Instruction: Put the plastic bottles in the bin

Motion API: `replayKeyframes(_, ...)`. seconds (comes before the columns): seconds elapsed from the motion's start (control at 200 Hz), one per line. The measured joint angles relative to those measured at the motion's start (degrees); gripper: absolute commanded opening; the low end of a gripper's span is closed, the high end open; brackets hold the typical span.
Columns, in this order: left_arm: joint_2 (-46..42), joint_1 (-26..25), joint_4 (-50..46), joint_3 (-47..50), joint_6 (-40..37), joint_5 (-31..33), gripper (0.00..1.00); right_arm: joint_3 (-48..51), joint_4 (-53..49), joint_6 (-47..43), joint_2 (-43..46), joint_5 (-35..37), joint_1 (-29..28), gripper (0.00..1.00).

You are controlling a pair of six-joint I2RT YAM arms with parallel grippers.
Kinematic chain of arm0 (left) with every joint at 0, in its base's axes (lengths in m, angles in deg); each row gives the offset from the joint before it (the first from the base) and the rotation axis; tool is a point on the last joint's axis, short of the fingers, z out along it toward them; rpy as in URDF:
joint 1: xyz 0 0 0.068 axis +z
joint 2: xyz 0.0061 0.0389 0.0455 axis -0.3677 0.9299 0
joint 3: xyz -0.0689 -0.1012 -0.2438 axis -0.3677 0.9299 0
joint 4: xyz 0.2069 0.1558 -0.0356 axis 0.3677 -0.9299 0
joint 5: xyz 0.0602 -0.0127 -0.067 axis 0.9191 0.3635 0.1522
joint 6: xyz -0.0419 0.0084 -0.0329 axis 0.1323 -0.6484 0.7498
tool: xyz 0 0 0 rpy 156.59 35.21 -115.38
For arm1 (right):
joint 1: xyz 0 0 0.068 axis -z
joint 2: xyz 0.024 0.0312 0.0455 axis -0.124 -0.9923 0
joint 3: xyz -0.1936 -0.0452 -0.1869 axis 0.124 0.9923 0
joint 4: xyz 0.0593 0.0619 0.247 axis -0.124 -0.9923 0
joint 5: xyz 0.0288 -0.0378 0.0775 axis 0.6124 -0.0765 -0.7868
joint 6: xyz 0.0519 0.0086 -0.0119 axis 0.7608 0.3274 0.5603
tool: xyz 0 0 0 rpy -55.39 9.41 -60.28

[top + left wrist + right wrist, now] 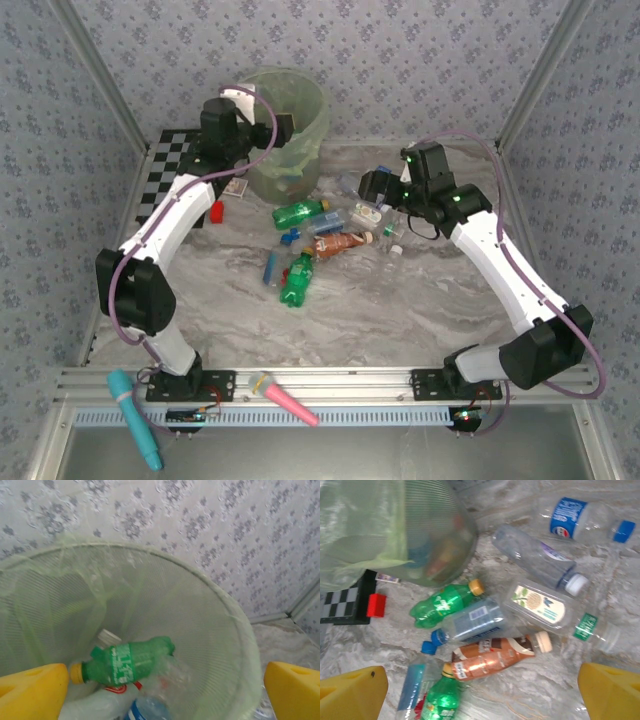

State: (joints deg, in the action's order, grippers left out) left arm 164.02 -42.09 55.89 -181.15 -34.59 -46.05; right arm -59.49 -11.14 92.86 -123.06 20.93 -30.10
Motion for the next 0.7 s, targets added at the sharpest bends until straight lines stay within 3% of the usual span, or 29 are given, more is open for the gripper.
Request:
replayKeyframes(0.235,-1.81,-5.81,-7.63,-0.15,0.87,-0.68,1.00,4.07,-4.02,1.62,0.00,0.83,2.64,0.99)
replayKeyframes(0.47,-1.84,-15.37,-13.35,0.33,3.52,-0.66,0.96,12.17,-5.03,2.95,2.91,1.14,6.82,0.99)
replayKeyframes(0.7,5.99,-23.80,-19.10,-3.80,7.39,-0.87,0.91,17.66,-7.32,4.00,11.87,2.49,11.28,0.99)
